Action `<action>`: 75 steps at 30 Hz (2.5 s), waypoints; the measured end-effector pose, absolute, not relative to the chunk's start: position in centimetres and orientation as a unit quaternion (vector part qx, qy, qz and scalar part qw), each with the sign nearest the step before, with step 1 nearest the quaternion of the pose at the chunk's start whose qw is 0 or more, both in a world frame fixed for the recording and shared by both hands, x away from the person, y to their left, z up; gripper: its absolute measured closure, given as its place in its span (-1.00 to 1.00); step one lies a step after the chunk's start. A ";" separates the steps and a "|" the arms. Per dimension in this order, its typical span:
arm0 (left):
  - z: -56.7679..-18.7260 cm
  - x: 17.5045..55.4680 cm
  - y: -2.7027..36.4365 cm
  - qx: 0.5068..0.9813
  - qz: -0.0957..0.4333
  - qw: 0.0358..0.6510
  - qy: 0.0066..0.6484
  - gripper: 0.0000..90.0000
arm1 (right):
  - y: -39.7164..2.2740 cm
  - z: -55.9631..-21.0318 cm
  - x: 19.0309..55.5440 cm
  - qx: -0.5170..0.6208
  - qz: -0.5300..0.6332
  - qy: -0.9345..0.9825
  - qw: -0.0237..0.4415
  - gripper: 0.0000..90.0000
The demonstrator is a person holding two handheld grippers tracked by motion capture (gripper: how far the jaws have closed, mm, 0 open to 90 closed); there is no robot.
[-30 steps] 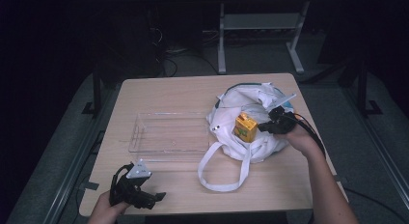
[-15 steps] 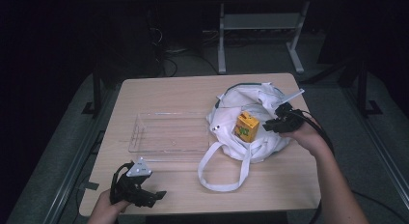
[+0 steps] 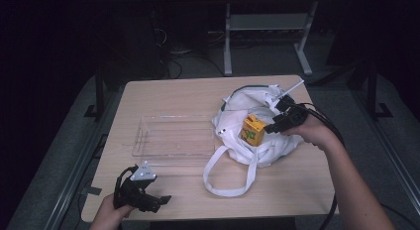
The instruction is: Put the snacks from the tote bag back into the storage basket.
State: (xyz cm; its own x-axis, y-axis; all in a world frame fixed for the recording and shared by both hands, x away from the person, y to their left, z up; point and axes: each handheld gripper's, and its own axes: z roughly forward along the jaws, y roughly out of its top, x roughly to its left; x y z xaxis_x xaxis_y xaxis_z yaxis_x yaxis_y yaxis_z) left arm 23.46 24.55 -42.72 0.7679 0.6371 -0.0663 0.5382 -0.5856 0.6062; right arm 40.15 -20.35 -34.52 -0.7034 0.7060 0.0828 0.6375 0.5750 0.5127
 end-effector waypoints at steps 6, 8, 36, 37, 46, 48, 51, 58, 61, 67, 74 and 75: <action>-42.7 23.4 24.6 0.886 0.080 0.315 0.331 -0.70 | -18.5 -34.3 40.9 0.367 0.249 0.894 0.061 -0.17; -42.7 23.4 24.6 0.886 0.080 0.314 0.330 -0.70 | -17.9 -34.4 41.0 0.363 0.243 0.897 0.062 -0.19; -42.7 23.4 24.6 0.888 0.081 0.314 0.325 -0.70 | -14.0 -37.4 43.6 0.366 0.203 0.906 0.072 0.03; -42.7 23.4 24.6 0.888 0.081 0.314 0.325 -0.70 | -13.9 -37.3 43.6 0.364 0.204 0.906 0.074 0.05; -42.7 23.4 24.6 0.888 0.081 0.316 0.326 -0.70 | -13.6 -37.1 43.3 0.358 0.189 0.910 0.094 0.14; -42.7 23.4 24.7 0.888 0.081 0.315 0.326 -0.70 | -13.6 -37.1 43.3 0.356 0.186 0.911 0.097 0.14; -42.7 23.5 24.7 0.888 0.081 0.315 0.325 -0.70 | -13.6 -37.0 43.2 0.351 0.184 0.913 0.099 0.14; -42.7 23.4 24.6 0.888 0.080 0.316 0.326 -0.70 | -13.7 -36.9 43.2 0.347 0.186 0.913 0.104 0.14; -42.7 23.5 24.6 0.887 0.080 0.315 0.327 -0.70 | -13.8 -36.5 43.1 0.345 0.186 0.914 0.105 0.14; -42.7 23.4 24.6 0.887 0.078 0.317 0.328 -0.70 | -13.6 -34.9 42.9 0.335 0.195 0.915 0.111 0.14; -42.7 23.5 24.7 0.887 0.081 0.317 0.326 -0.70 | -13.2 -33.1 42.4 0.324 0.197 0.918 0.118 0.14; -42.6 23.5 24.7 0.887 0.081 0.318 0.326 -0.70 | -13.2 -32.9 42.4 0.322 0.196 0.919 0.119 0.14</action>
